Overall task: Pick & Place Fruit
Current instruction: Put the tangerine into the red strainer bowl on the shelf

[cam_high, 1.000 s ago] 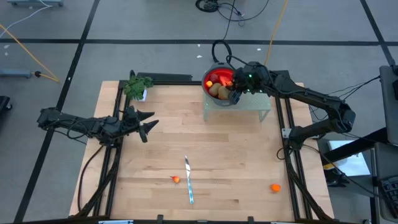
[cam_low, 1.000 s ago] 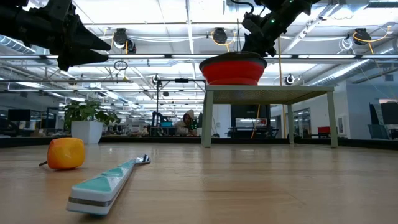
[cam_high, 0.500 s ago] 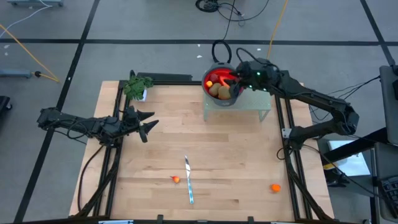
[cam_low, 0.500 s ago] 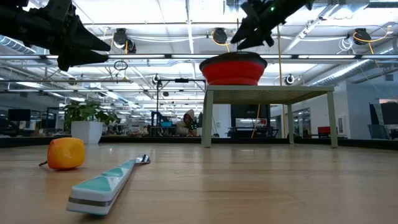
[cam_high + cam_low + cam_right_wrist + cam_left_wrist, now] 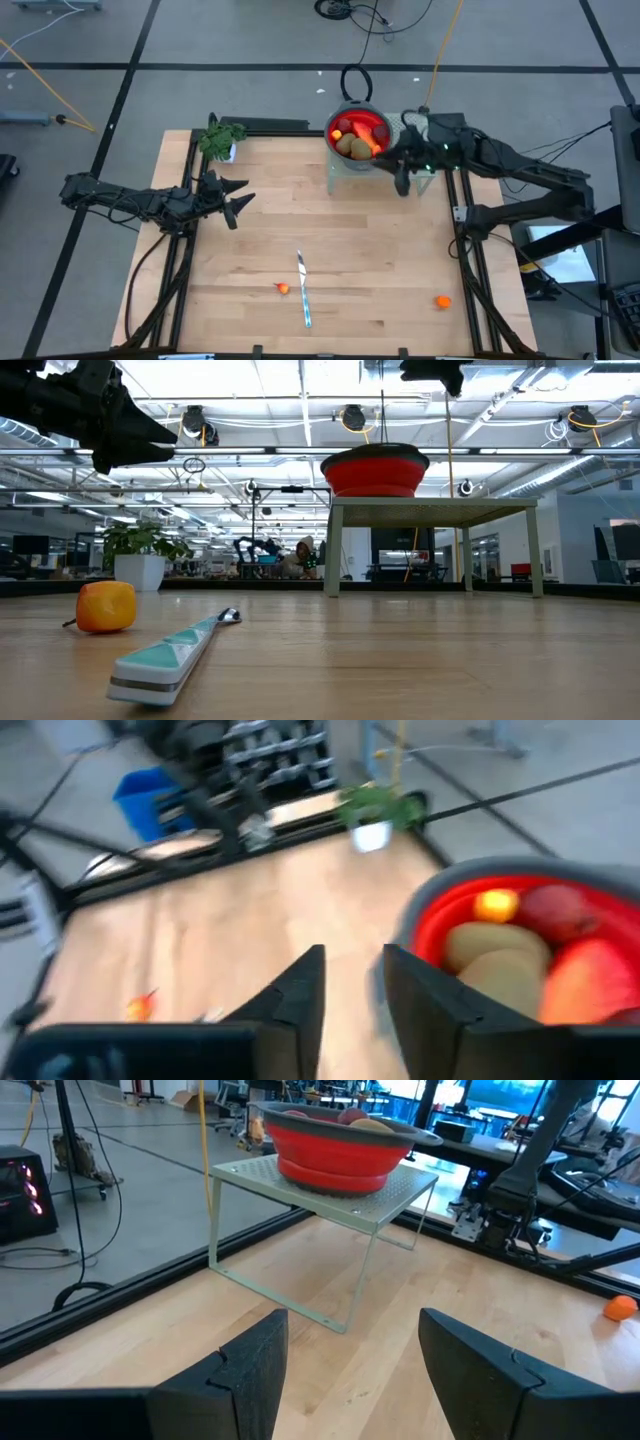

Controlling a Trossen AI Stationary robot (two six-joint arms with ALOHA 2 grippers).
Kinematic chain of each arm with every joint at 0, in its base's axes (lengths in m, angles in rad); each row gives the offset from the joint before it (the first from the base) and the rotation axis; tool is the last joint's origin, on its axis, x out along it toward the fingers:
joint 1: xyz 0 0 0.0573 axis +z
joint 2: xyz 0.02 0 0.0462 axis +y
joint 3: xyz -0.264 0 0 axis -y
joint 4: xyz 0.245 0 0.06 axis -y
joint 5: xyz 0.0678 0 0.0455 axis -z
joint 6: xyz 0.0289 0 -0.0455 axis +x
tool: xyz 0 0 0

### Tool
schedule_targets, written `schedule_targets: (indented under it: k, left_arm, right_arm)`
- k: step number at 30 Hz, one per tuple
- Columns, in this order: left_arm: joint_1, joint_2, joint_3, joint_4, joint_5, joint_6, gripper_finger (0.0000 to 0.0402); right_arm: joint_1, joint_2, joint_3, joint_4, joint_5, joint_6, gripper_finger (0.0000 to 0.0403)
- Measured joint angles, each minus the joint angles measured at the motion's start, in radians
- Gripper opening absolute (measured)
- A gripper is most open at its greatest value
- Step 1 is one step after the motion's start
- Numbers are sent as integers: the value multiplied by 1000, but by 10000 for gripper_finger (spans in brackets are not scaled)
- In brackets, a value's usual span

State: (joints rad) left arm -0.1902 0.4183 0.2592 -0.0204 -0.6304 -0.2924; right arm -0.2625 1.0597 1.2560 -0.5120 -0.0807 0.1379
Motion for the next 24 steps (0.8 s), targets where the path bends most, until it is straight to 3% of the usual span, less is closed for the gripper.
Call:
schedule_targets:
  k: [10, 24]
  left_arm:
    - [0, 0, 0, 0, 0, 1, 225]
    - [0, 0, 0, 0, 0, -3, 225]
  right_arm:
    - [281, -58, 0, -185, 2, 91, 5]
    - [551, -47, 1, -481, 4, 550, 4]
